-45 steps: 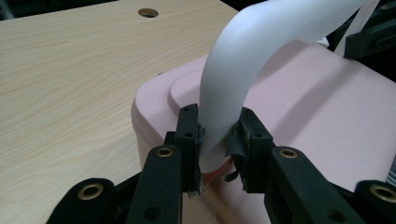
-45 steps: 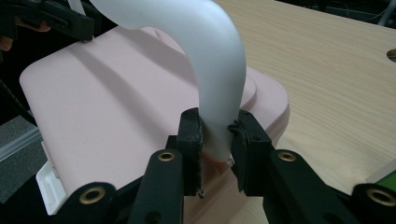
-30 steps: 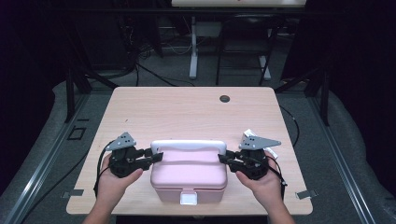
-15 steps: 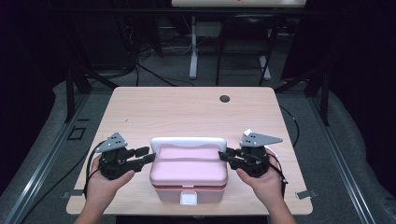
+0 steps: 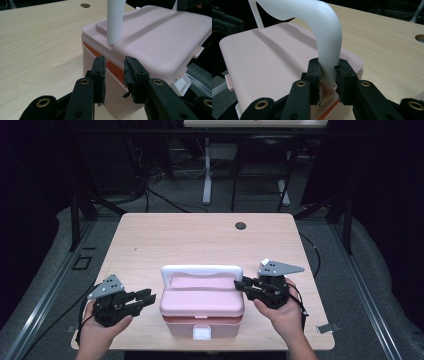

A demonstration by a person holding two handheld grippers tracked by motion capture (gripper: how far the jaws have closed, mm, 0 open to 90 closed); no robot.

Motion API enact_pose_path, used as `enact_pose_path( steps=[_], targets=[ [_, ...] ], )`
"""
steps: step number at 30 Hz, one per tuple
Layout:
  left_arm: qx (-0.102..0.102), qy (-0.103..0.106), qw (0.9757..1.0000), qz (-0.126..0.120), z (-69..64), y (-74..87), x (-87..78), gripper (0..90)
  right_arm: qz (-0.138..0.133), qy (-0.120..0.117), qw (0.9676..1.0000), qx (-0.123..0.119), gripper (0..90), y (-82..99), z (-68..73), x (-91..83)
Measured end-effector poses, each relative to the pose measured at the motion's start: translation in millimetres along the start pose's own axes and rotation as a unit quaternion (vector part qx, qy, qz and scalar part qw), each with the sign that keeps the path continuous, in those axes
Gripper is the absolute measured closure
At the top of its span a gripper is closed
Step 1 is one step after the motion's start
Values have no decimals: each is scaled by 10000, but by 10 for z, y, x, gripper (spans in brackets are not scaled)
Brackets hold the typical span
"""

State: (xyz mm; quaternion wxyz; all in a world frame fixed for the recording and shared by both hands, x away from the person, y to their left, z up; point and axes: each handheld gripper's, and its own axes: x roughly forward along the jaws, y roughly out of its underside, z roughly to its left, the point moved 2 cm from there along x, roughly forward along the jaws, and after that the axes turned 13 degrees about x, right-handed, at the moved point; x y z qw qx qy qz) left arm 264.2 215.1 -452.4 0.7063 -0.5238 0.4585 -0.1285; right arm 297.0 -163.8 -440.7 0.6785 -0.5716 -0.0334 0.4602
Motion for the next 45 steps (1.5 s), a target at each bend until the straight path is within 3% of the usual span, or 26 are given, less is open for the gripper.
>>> enact_pose_path(
  steps=[8, 22, 29, 38, 45],
  targets=[
    [43, 23, 10000, 52, -81, 129, -48, 748, -60, 2, 10000, 9, 741, -14, 11, -13],
    [144, 258, 9994, 200, -229, 208, 87, 775, -70, -4, 10000, 15, 741, -10, 8, -13],
    [251, 250, 9992, 164, -292, 158, 100, 769, -56, -9, 10000, 15, 741, -2, 6, -8],
    [317, 81, 9994, 66, -316, 126, 81, 756, -86, -26, 10000, 34, 736, -7, -5, -9],
    [358, 27, 9994, 3, -306, 86, 58, 755, -118, 48, 9999, -10, 679, -11, -12, -12]
  ],
)
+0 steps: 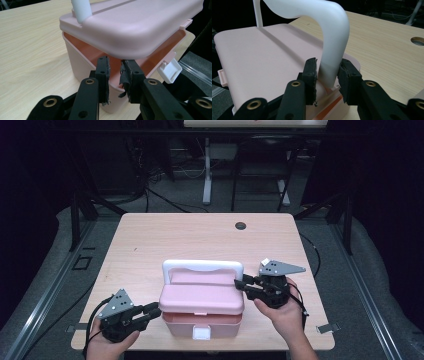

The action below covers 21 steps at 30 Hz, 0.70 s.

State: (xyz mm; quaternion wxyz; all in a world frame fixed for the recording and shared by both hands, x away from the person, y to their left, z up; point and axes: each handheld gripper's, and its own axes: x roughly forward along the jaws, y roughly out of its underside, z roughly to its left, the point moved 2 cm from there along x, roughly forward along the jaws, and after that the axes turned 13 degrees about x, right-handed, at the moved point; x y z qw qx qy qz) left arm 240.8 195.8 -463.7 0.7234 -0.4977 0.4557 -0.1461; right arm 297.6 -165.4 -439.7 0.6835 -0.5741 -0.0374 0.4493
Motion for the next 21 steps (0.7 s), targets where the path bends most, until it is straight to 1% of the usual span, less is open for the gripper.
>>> enact_pose_path(
  steps=[5, 7, 9, 12, 13, 15, 21],
  targets=[
    [34, -47, 10000, -47, 11, -47, -14, 754, -84, 93, 9999, -22, 668, -23, 10, -65],
    [58, -19, 10000, -31, 18, -67, -21, 752, -119, 149, 9998, -19, 673, -27, 16, -102],
    [58, -59, 10000, -55, 20, -85, -24, 751, -143, 161, 9998, -19, 677, -29, 23, -138],
    [42, -61, 9999, -84, 38, -108, -38, 749, -152, 222, 9996, -55, 685, -28, 33, -188],
    [23, -73, 9999, -124, 44, -115, -39, 749, -145, 223, 9996, -35, 687, -20, 39, -202],
    [15, -70, 9999, -150, 57, -128, -42, 749, -126, 260, 9995, -80, 697, -1, 44, -228],
    [53, -125, 9997, -179, 63, -175, -56, 749, -171, 305, 9994, -64, 710, 52, 71, -307]
  ],
)
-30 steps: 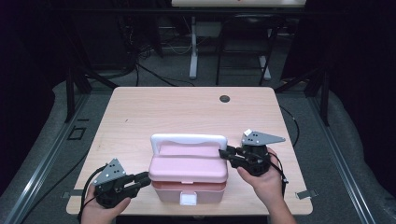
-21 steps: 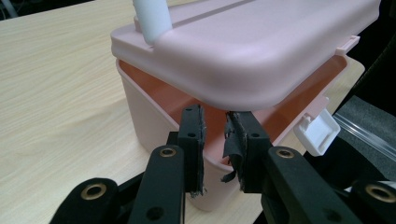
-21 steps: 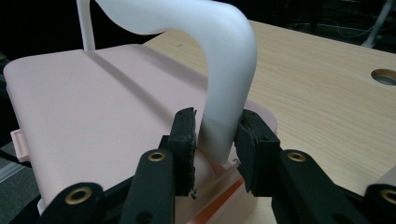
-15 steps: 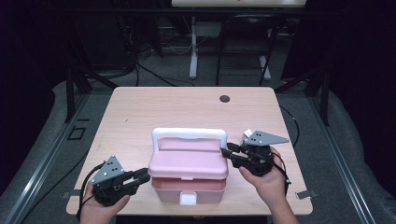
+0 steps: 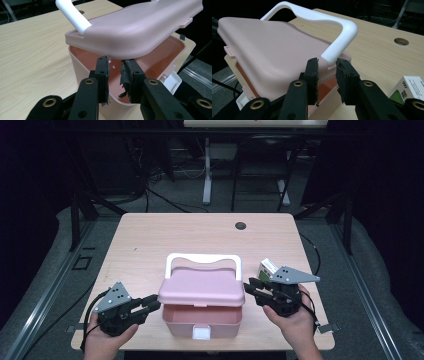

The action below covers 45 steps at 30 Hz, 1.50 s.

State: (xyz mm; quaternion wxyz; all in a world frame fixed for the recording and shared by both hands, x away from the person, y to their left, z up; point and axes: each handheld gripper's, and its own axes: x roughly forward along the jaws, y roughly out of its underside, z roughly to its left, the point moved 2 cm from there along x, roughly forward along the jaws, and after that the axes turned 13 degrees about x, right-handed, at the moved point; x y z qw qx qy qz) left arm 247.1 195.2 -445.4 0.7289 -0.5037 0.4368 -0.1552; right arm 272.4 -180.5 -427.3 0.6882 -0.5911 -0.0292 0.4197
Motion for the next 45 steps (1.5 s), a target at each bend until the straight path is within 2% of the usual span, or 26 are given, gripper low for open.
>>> enact_pose_path(
  steps=[15, 21, 28, 39, 45],
  targets=[
    [23, -36, 9999, -93, 31, -94, -29, 747, 129, 162, 9997, 90, 720, 171, -13, 17],
    [49, -39, 9999, -130, 32, -124, -41, 746, 233, 109, 9996, 155, 719, 267, -20, 18],
    [53, -64, 9998, -157, 54, -164, -42, 746, 422, 132, 9990, 84, 707, 387, 20, 118],
    [63, -75, 9998, -159, 71, -196, -45, 747, 654, 130, 9977, 104, 704, 527, 53, 248],
    [60, -82, 9998, -173, 91, -225, -43, 747, 733, 240, 9970, 8, 707, 562, 67, 278]
  ],
)
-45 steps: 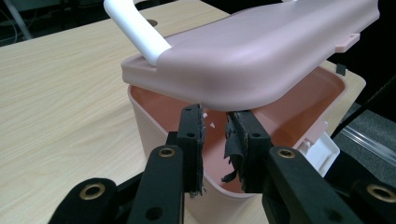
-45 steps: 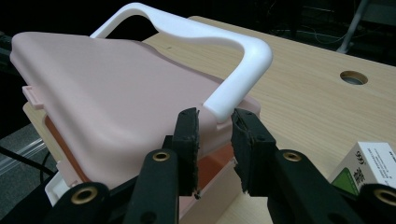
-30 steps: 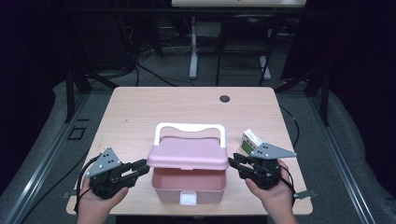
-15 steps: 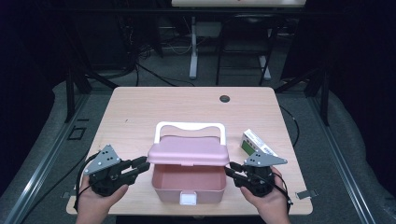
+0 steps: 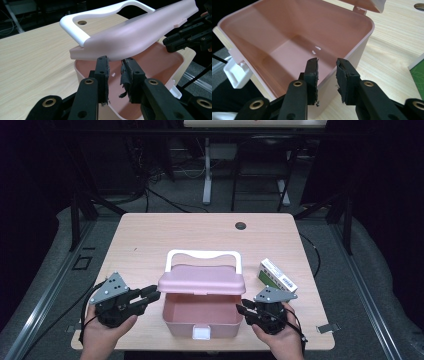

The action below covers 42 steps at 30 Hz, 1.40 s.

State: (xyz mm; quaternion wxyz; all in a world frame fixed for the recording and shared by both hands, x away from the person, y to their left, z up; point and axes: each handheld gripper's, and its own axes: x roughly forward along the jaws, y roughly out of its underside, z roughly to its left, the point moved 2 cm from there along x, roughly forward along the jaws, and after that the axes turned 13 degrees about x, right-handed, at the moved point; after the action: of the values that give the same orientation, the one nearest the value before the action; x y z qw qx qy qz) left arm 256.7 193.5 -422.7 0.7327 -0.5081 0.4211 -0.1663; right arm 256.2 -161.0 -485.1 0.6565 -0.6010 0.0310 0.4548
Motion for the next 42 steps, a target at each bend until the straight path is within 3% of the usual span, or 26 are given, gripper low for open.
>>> enact_pose_path(
  steps=[14, 42],
  targets=[
    [37, -36, 10000, -16, 13, -56, 20, 746, -11, -10, 10000, 63, 718, 0, -59, 9],
    [50, -193, 9997, -125, 119, -197, 64, 747, -55, -10, 10000, 82, 735, 21, -43, -5]
  ],
)
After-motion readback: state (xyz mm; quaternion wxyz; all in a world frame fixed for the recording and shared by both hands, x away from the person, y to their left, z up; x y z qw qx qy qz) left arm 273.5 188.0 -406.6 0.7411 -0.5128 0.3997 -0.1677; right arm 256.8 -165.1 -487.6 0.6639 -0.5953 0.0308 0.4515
